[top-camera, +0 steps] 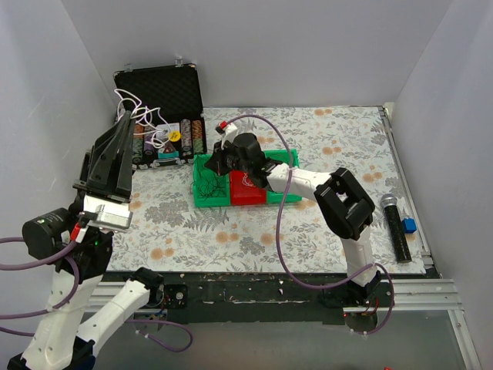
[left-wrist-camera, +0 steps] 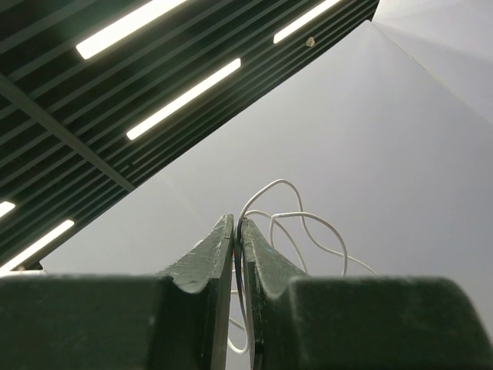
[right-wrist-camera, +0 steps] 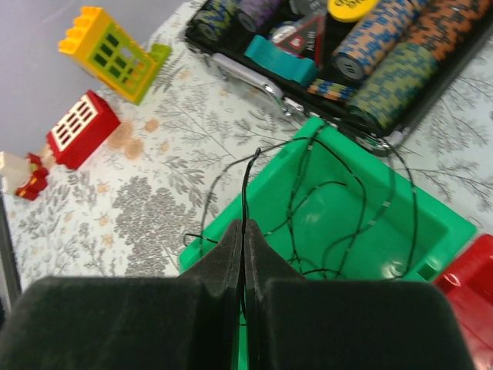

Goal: Untangle the cables

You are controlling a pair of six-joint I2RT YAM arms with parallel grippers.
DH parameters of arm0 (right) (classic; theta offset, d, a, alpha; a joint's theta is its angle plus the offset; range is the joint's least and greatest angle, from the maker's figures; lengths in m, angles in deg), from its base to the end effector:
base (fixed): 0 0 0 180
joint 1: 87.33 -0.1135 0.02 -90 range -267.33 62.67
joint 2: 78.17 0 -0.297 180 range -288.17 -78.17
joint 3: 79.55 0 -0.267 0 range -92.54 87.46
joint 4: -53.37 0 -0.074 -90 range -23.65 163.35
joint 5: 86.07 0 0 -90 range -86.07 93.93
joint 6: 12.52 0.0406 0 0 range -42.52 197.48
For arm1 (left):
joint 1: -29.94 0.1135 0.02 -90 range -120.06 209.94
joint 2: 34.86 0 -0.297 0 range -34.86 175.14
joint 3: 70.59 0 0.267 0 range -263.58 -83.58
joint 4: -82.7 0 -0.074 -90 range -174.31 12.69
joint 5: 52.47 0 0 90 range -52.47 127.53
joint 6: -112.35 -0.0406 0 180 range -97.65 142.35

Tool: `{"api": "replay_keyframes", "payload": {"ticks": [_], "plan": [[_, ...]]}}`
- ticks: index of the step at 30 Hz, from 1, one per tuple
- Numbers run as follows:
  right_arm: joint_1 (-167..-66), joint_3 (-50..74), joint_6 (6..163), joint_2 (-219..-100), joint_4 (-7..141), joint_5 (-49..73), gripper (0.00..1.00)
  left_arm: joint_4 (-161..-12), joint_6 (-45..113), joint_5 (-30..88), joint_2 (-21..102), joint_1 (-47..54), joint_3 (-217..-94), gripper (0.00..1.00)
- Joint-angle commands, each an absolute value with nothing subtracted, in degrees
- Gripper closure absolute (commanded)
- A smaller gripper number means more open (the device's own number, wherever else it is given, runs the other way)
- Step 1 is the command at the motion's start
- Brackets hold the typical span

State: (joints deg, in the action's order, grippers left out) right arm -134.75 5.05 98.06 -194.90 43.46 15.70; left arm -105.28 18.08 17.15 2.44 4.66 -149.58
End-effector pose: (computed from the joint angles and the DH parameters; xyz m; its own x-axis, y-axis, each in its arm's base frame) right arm 0.3415 0.3839 0.2591 -0.4264 0.0446 -0.9035 -0.7544 0.5335 0.3824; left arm 0.0443 -0.0365 0.5565 0.7324 -0.2687 -0.6256 0.5511 0.7735 0.3129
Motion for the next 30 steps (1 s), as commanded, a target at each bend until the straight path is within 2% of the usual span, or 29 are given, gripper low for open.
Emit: {"api": "replay_keyframes", "payload": {"ticks": [1,3,5,10,12,13,18,22,30], "plan": [[-134.44,1.59,98.14,-195.07,47.44,7.81,0.99,-104.0,17.52,17.49,2.32,4.89,-149.32,0.91],[-134.44,1.15,98.31,-195.24,49.82,6.31,0.99,-103.65,17.61,17.23,2.4,4.89,-149.15,0.92],[-134.44,0.02,98.05,-195.42,51.84,5.43,0.88,-103.12,18.13,16.79,2.58,4.89,-148.71,0.91],[-134.27,-4.73,97.7,-196.04,57.91,3.15,0.4,-100.32,21.9,19.59,3.72,4.89,-147.39,0.91],[-133.92,-4.48,97.96,-194.55,57.21,5.58,0.26,-98.29,24.89,22.05,4.42,4.89,-146.52,0.91],[-133.57,-3.86,98.22,-193.58,56.69,6.21,0.22,-97.5,25.77,22.93,4.86,4.89,-145.81,0.92],[-131.72,1.83,100.33,-185.77,54.15,5.78,0.21,-97.49,29.46,23.38,4.6,4.89,-140.01,0.93],[-128.56,10.27,101.91,-174.19,51.76,0.78,0.26,-95.92,34.91,21.37,6.7,4.89,-137.46,0.94],[-122.58,26.09,103.06,-155.36,54.22,-12.06,0.27,-96.52,40.02,12.92,21.27,4.89,-133.77,0.96]]}}
